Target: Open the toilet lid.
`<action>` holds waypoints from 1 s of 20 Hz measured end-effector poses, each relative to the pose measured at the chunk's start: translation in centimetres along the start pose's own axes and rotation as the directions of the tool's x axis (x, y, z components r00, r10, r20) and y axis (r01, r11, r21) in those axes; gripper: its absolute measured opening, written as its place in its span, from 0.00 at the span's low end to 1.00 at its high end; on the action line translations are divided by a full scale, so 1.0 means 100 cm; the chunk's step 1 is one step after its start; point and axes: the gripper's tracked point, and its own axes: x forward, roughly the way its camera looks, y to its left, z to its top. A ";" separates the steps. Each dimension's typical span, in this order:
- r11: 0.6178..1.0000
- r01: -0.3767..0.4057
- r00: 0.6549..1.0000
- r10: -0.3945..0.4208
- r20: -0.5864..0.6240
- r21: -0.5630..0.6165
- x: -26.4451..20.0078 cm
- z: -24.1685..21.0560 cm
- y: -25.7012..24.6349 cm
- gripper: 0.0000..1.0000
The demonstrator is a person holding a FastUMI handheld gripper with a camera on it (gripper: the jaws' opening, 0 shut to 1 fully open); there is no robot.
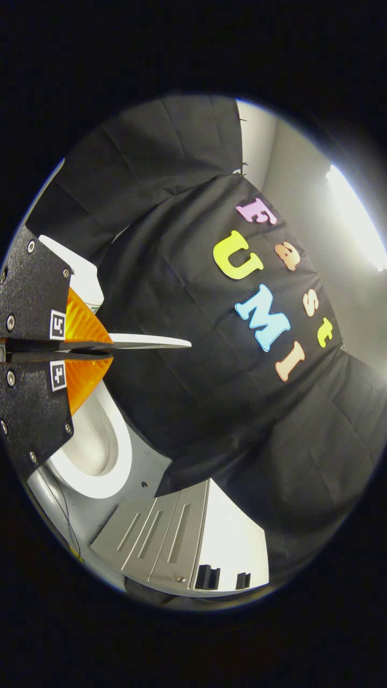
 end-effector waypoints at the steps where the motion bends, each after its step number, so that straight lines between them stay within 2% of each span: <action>1: 1.000 -0.004 1.000 0.004 -0.002 -0.015 -0.001 0.000 0.005 0.00; 8: 0.995 -0.036 0.999 0.037 0.006 -0.095 0.003 0.000 0.053 0.00; 13: 0.981 -0.067 0.998 0.068 0.000 -0.182 0.002 -0.007 0.084 0.00; 20: 0.964 -0.111 0.994 0.112 -0.009 -0.243 0.000 -0.019 0.126 0.00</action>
